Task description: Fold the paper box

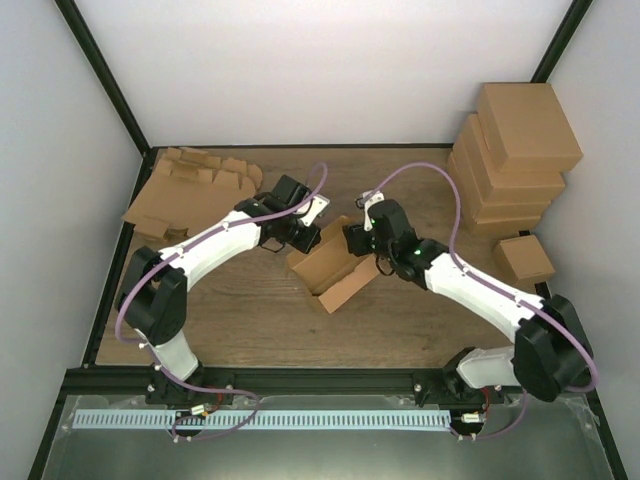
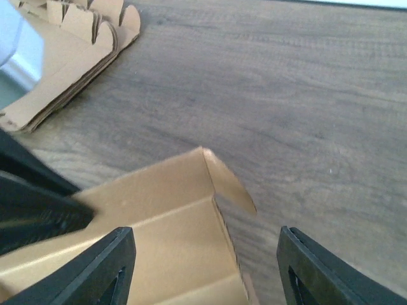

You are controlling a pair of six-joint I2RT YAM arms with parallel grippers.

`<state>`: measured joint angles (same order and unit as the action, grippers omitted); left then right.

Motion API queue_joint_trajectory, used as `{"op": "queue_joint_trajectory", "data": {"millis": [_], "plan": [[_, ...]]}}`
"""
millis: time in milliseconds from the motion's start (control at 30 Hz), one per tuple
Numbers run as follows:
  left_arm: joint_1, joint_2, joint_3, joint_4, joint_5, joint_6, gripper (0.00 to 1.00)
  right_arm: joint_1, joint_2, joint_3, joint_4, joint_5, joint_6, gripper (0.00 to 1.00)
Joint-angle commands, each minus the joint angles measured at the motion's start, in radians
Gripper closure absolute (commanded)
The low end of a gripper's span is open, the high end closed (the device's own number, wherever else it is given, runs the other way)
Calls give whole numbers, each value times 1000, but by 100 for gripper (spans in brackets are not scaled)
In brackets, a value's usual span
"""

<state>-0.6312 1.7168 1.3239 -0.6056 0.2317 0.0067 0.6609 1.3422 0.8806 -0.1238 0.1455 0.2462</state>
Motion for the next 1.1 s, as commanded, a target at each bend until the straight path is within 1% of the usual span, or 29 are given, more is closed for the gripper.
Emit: {"op": "queue_joint_trajectory", "data": {"millis": [0,100,167,233,367,433,467,533,700,800,933,1067], "plan": [[-4,4,-18,23,6,-5,88,6,-96,66,-298,-75,76,36],[-5,7,-20,26,11,-7,88,7,-154,75,-410,-130,128,36],[-5,8,-19,26,15,-7,89,7,-182,70,-476,-169,171,40],[-5,10,-20,26,19,-7,96,6,-214,45,-509,-239,203,45],[-7,9,-20,25,12,-10,96,6,-276,-27,-524,-384,254,67],[-6,8,-20,25,11,-10,96,7,-288,-60,-526,-436,272,75],[-7,8,-20,25,11,-11,96,6,-288,-71,-533,-451,279,76],[-7,9,-19,25,12,-13,96,6,-285,-84,-557,-454,291,82],[-8,7,-22,23,8,-14,96,7,-306,-111,-609,-375,324,89],[-9,8,-20,21,8,-14,96,6,-293,-157,-589,-347,342,99],[-12,9,-16,23,4,-17,96,6,-258,-176,-534,-329,379,99],[-15,6,-18,21,1,-19,96,6,-231,-236,-406,-330,431,99]]}}
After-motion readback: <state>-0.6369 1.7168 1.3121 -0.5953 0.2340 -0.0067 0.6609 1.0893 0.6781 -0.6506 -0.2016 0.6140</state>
